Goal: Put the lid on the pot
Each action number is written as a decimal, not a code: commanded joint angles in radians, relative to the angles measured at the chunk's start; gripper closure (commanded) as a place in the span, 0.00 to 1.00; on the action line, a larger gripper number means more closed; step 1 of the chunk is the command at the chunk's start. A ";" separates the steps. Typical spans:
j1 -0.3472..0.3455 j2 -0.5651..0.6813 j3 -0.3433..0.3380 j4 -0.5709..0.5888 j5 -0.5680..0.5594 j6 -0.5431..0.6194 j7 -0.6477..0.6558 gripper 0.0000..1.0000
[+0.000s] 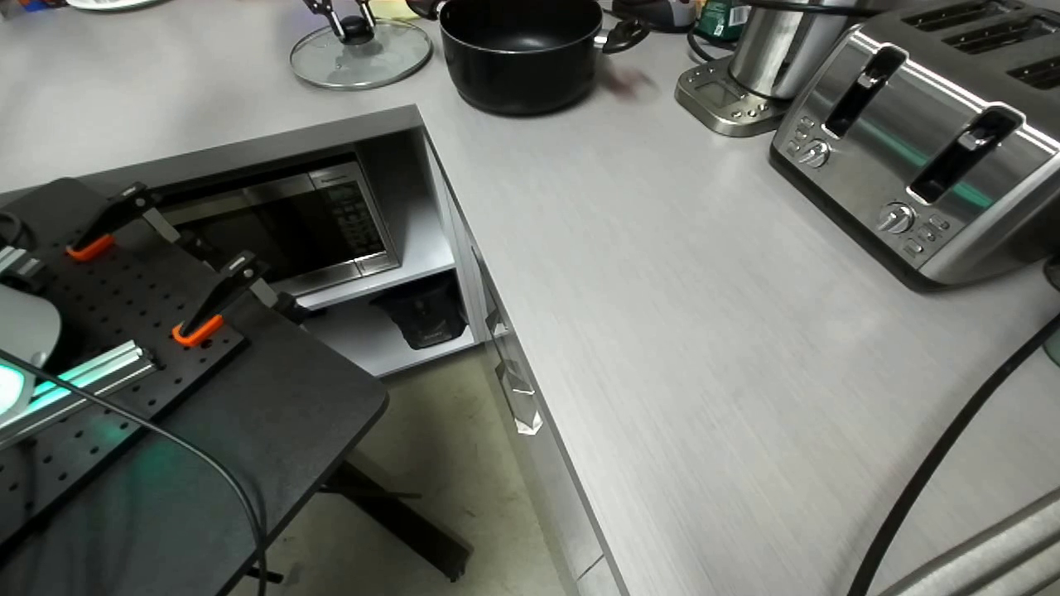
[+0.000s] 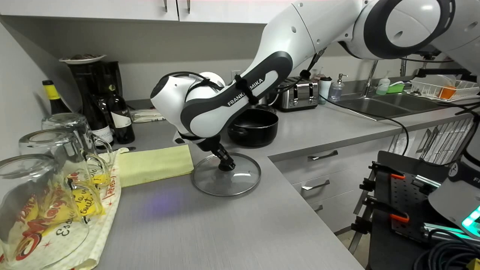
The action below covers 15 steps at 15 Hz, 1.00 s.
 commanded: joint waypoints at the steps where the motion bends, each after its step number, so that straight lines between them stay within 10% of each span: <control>1: 0.008 0.023 -0.003 0.044 0.003 -0.018 -0.026 0.75; 15: 0.009 -0.227 0.012 -0.193 -0.030 0.008 -0.034 0.75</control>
